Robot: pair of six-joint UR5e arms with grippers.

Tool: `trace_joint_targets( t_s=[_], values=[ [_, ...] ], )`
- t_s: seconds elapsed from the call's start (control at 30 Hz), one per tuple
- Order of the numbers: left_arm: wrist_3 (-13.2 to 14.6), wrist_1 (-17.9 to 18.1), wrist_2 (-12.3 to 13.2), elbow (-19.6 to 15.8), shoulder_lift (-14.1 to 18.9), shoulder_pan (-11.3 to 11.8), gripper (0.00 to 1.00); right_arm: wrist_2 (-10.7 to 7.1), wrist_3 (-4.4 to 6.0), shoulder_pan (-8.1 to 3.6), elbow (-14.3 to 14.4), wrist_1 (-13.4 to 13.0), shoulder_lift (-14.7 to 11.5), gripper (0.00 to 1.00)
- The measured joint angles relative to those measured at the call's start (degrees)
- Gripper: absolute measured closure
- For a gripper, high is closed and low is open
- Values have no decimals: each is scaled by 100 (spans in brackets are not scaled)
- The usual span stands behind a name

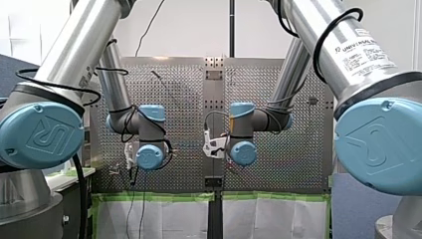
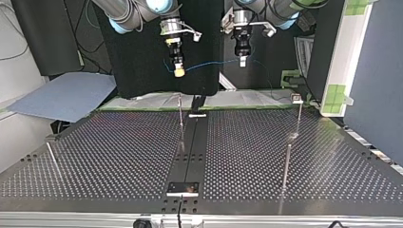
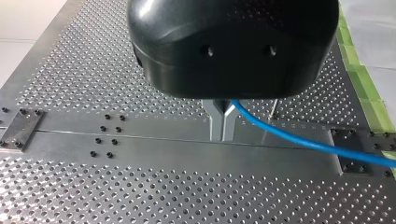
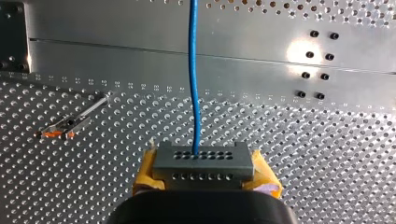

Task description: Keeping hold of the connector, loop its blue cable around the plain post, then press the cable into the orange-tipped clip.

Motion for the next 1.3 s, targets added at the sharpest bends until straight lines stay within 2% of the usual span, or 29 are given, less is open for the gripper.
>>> trace_joint_targets(
  t_s=[0.2, 0.33, 0.5, 0.77, 1.07, 1.23, 1.3],
  values=[
    [11, -10, 11, -10, -12, 12, 100, 0, 0, 0, 0, 0, 0, 100],
    [161, -163, 160, -30, -161, 161, 100, 20, -21, 19, 19, 20, 18, 100],
    [359, -427, 429, -33, -375, 370, 100, 100, -92, 134, 170, 245, 245, 100],
    [403, -600, 826, -35, -428, 420, 100, 114, -105, 157, 209, 649, 620, 100],
    [407, -622, 885, -28, -415, 438, 100, 115, -106, 158, 210, 702, 657, 100],
    [349, -812, 1006, 90, -225, 481, 100, 97, -105, 158, 166, 735, 636, 100],
    [295, -897, 1000, 111, -141, 475, 100, 99, -55, 182, 86, 768, 567, 100]
  ],
)
